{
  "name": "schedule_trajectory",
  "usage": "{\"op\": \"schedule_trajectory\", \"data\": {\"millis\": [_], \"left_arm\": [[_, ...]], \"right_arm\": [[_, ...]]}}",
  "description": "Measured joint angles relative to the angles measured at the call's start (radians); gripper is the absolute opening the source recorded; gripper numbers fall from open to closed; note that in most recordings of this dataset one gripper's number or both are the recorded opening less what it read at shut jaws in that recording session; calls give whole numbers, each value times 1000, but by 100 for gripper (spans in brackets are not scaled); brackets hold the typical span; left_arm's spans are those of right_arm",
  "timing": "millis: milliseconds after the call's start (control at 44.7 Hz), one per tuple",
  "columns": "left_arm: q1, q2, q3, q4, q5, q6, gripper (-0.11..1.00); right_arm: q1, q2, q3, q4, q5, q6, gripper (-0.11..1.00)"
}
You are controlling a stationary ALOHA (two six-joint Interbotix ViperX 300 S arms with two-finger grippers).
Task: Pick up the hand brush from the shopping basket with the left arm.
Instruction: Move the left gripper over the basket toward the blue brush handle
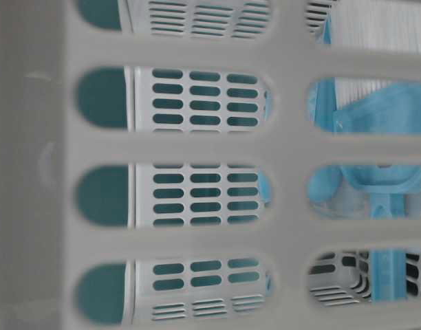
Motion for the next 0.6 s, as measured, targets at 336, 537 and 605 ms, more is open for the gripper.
{"op": "schedule_trajectory", "data": {"millis": [336, 537, 605], "left_arm": [[-31, 273, -261, 2, 336, -8, 0], [-38, 408, -365, 2, 446, -20, 0], [-40, 454, -397, 2, 482, -29, 1]], "right_arm": [[0, 0, 0, 0, 57, 5, 14], [0, 0, 2, 0, 61, 5, 51], [0, 0, 0, 0, 61, 5, 62]]}}
